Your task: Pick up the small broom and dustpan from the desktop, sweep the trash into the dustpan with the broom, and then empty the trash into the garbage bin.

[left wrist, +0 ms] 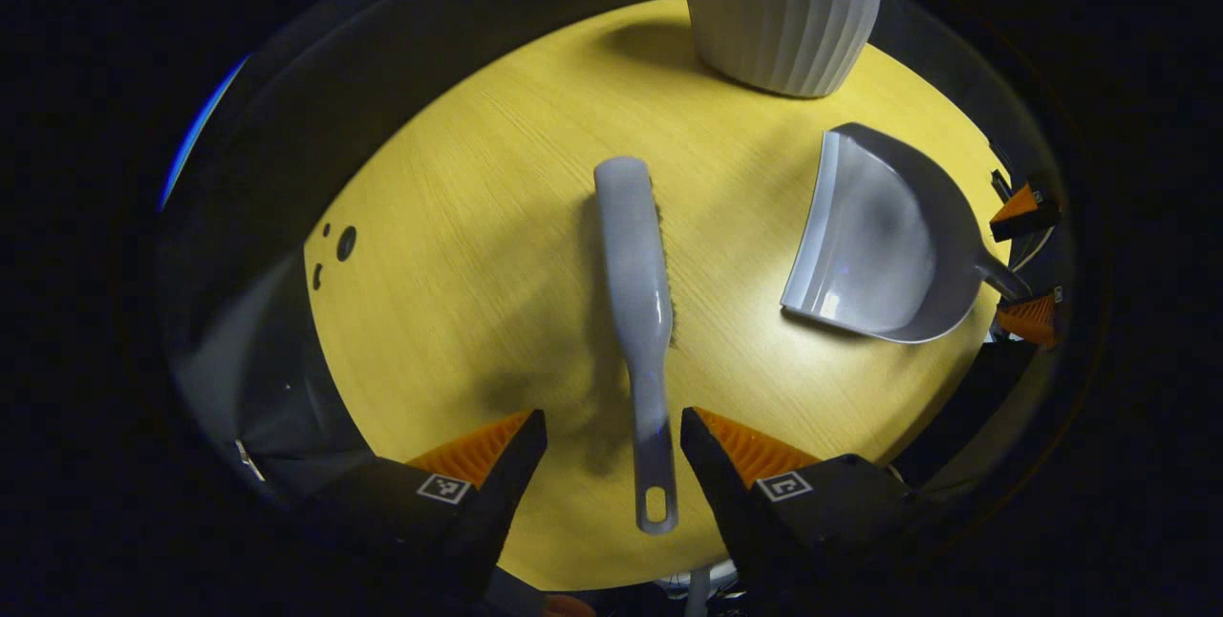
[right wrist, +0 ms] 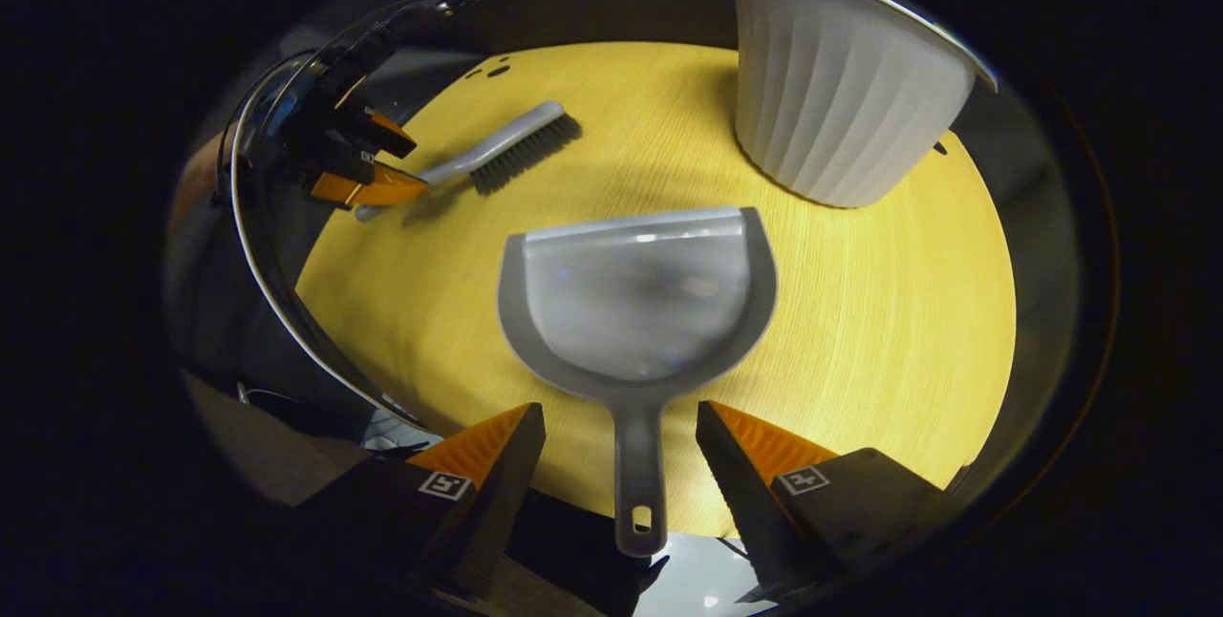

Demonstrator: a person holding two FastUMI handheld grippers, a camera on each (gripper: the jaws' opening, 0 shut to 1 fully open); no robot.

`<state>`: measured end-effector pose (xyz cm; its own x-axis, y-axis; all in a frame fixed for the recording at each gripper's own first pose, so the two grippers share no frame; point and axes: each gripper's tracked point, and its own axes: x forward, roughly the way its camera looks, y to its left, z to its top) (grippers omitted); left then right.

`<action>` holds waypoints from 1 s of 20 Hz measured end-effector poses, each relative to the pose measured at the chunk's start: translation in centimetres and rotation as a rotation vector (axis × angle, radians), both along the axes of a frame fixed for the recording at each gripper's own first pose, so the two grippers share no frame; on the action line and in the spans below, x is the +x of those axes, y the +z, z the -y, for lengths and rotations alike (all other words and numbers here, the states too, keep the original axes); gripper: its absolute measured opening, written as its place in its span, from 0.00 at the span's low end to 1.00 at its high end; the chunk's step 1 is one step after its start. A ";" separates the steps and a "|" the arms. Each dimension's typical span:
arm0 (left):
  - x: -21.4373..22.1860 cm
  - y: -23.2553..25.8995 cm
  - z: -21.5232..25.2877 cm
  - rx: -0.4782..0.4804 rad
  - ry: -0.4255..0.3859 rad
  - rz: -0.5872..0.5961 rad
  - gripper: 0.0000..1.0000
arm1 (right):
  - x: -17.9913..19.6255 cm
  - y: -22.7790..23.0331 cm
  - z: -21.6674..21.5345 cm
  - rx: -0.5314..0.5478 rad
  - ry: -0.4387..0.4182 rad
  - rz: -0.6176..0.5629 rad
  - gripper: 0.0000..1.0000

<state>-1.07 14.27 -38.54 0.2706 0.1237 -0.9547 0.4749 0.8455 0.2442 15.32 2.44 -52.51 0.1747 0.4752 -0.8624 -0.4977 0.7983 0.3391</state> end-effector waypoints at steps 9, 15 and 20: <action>1.5 10.7 6.0 -0.190 0.086 0.367 0.95 | 3.5 9.9 1.7 0.140 -0.130 0.160 0.99; 1.6 16.5 10.5 -0.233 0.046 0.573 0.95 | 4.8 14.7 1.4 0.226 -0.183 0.294 0.99; 0.1 19.7 13.6 -0.334 0.032 0.677 0.95 | 6.2 19.9 1.7 0.258 -0.200 0.488 0.99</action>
